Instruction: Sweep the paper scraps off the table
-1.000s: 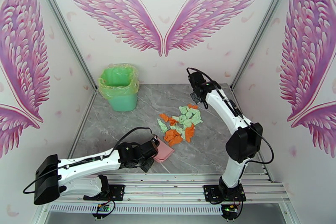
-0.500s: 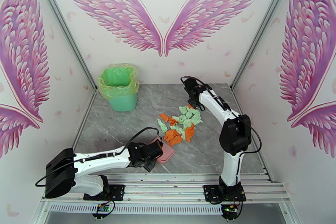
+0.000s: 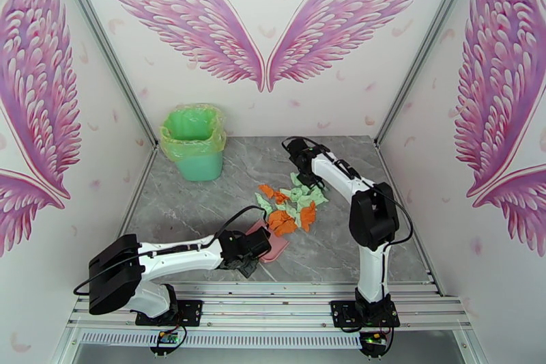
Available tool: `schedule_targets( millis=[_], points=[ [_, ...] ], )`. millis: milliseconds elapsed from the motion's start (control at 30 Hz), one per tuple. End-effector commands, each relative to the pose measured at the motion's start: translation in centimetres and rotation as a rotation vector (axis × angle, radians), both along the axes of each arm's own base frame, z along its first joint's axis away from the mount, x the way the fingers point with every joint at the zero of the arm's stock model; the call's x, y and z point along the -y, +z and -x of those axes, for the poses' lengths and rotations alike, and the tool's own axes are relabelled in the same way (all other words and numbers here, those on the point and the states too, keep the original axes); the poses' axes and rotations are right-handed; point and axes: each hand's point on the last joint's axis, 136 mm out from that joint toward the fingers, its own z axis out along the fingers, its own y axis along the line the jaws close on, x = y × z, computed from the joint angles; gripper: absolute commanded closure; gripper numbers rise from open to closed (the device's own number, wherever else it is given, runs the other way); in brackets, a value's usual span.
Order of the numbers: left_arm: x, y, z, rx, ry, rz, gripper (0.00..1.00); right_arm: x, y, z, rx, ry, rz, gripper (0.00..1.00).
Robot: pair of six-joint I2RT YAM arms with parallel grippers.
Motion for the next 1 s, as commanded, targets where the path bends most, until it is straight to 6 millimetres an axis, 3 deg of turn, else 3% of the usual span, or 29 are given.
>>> schedule_targets(
  millis=[0, 333, 667, 967],
  points=[
    [0.7, 0.3, -0.5, 0.007, -0.024, -0.007, 1.00, -1.1, 0.3, 2.5, -0.036, 0.017, -0.029, 1.00],
    [2.1, 0.0, -1.5, 0.011, -0.044, -0.007, 1.00, -5.5, 0.1, 7.5, -0.081, 0.057, -0.116, 1.00],
    [3.4, 0.7, -3.5, 0.044, -0.026, 0.033, 1.00, -9.8, 1.3, 10.9, -0.111, 0.100, -0.247, 1.00],
    [4.5, 1.6, -6.2, 0.080, -0.004, 0.085, 1.00, -11.5, 2.3, 12.9, -0.123, 0.127, -0.308, 1.00]
  ],
)
